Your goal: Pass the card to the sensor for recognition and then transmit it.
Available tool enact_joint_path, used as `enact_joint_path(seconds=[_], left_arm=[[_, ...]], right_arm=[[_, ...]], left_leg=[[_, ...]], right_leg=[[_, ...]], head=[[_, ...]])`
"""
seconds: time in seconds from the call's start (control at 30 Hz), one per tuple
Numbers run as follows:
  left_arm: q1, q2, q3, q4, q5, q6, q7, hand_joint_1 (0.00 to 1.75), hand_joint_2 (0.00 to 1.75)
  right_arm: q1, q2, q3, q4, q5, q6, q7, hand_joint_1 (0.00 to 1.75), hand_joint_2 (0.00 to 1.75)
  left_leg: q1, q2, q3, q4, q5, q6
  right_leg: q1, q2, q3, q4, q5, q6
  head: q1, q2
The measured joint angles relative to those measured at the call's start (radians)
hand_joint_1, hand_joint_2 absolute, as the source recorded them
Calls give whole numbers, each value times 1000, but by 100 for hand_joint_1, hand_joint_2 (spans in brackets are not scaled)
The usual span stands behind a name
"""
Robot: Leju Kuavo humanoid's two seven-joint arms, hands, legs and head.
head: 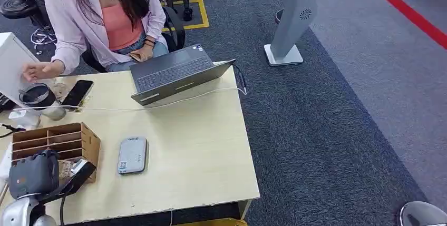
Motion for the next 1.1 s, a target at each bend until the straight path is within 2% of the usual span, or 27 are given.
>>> enact_joint_path(seconds=[0.27, 0.63, 1.1], left_arm=[[-3, -2, -18, -11, 26, -15, -7, 175, 175], [-42, 11, -93, -180, 110, -111, -13, 175, 175], [-64, 26, -143, -287, 144, -129, -14, 175, 175]], right_arm=[[0, 0, 2, 0, -10, 0, 0, 0, 175], [0, -1, 4, 0, -31, -2, -8, 0, 175], [0, -1, 4, 0, -42, -2, -11, 0, 175]], left_leg=[[0, 0, 0, 0, 0, 0], [0, 0, 0, 0, 1, -1], [1, 1, 0, 0, 1, -1]], right_leg=[[0, 0, 0, 0, 0, 0], [0, 0, 0, 0, 1, -1], [0, 0, -1, 0, 1, -1]], head=[[0, 0], [0, 0], [0, 0]])
